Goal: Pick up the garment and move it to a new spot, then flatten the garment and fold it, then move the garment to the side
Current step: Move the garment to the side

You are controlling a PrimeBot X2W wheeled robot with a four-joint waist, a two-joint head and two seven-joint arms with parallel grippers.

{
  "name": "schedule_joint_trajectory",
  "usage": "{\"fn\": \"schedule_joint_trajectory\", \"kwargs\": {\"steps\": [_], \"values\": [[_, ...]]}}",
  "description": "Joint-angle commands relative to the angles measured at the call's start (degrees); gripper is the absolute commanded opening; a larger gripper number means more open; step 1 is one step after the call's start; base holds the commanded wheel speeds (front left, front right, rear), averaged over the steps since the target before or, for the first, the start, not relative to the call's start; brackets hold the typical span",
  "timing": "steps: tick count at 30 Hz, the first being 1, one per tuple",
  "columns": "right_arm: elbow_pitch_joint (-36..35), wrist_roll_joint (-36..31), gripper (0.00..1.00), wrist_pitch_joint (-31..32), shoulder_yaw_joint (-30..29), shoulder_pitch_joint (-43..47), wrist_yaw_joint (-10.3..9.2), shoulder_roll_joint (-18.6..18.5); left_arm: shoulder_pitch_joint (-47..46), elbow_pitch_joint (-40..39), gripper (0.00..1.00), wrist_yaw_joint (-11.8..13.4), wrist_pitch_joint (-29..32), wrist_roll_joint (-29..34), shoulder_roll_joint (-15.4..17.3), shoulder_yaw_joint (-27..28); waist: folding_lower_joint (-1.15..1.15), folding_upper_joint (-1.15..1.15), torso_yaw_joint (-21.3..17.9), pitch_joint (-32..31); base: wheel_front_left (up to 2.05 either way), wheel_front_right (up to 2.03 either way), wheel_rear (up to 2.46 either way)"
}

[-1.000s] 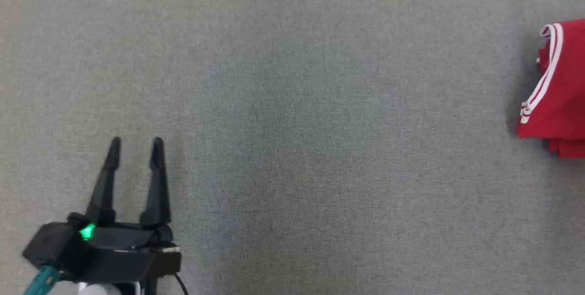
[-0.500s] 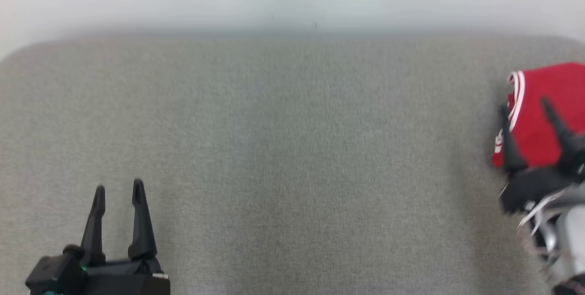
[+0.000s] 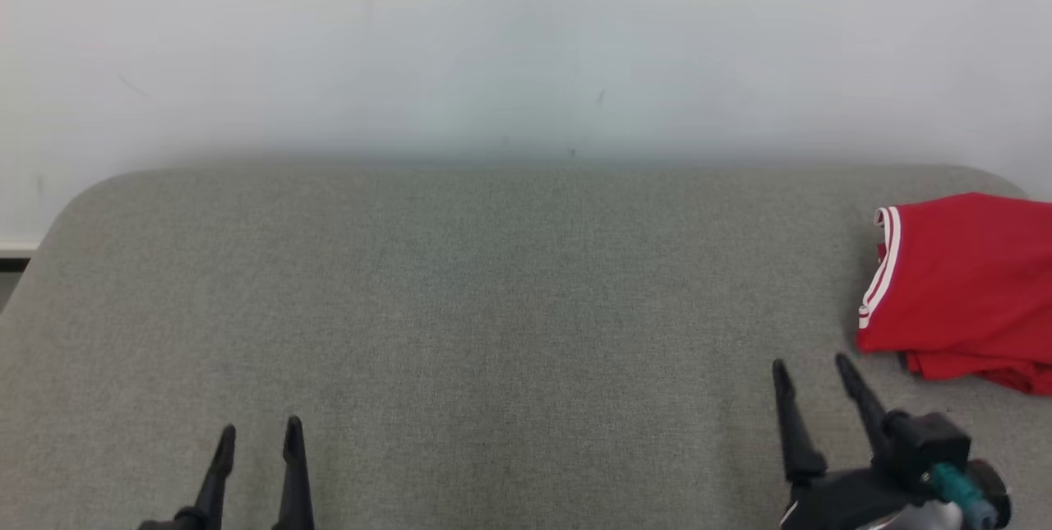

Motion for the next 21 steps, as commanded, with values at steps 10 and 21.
{"fn": "schedule_joint_trajectory", "kwargs": {"steps": [10, 21], "values": [[1.3, -0.9, 1.00, 7.8, -0.3, 3.6, 0.00, 1.5, -0.6, 9.7, 1.00, -0.3, -0.2, 0.3, 1.8, -2.1, 0.02, 0.01, -1.2, -2.4, 0.00, 0.00, 0.00], [0.3, 0.3, 1.00, 10.9, -1.1, 4.8, 0.00, 1.5, -1.2, 9.1, 1.00, 0.1, -0.2, 1.6, 2.4, -0.4, 0.02, 0.01, -1.5, -2.6, 0.00, 0.00, 0.00]]}}
